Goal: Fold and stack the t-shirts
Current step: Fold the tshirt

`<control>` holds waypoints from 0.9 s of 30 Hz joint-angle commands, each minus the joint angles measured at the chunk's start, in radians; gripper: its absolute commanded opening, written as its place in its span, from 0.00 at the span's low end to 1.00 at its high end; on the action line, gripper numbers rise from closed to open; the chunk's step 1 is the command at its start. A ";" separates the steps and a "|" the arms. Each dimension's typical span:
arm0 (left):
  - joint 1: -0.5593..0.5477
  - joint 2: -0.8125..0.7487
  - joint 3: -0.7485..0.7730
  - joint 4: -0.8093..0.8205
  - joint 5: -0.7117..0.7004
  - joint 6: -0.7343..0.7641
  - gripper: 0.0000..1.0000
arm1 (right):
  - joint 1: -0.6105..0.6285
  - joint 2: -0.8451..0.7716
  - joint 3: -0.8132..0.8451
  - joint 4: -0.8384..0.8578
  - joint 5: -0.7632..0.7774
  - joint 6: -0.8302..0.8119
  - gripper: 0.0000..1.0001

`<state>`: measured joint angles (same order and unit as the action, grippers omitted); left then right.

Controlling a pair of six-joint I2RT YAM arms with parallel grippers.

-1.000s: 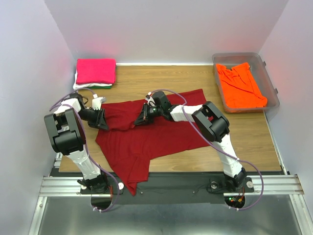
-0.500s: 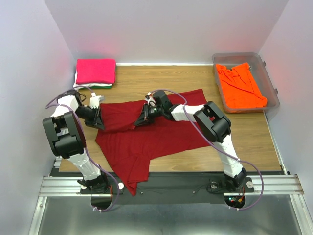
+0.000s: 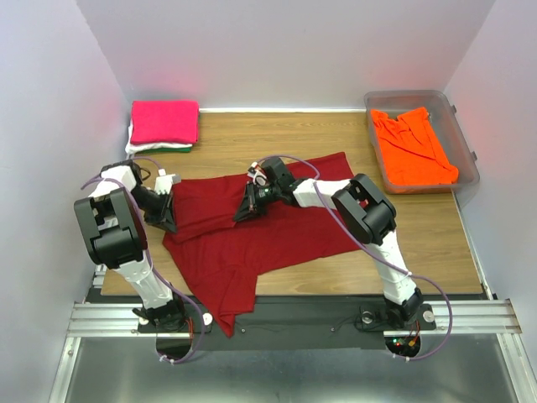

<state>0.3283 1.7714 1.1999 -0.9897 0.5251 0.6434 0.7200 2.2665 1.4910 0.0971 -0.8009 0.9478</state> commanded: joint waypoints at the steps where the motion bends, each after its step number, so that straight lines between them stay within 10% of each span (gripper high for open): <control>1: 0.005 -0.006 -0.051 -0.032 -0.045 0.012 0.00 | -0.005 0.002 0.049 -0.048 0.025 -0.076 0.04; 4: 0.006 0.000 -0.054 -0.041 -0.019 0.038 0.21 | -0.005 -0.005 0.055 -0.069 0.022 -0.098 0.11; 5: 0.006 0.000 -0.048 -0.047 -0.005 0.051 0.32 | -0.007 -0.010 0.054 -0.077 0.019 -0.104 0.27; 10: 0.023 -0.047 0.070 -0.070 0.055 0.082 0.39 | -0.011 -0.117 0.009 -0.141 0.012 -0.219 0.54; 18: 0.037 0.028 0.285 0.060 0.124 -0.059 0.35 | -0.069 -0.272 0.014 -0.319 -0.040 -0.483 0.46; 27: 0.023 0.135 0.227 0.295 0.142 -0.209 0.29 | -0.408 -0.230 0.074 -0.430 0.244 -0.740 0.33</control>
<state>0.3595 1.9015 1.4582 -0.7860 0.6411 0.5175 0.4194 2.0006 1.5261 -0.2543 -0.7120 0.3660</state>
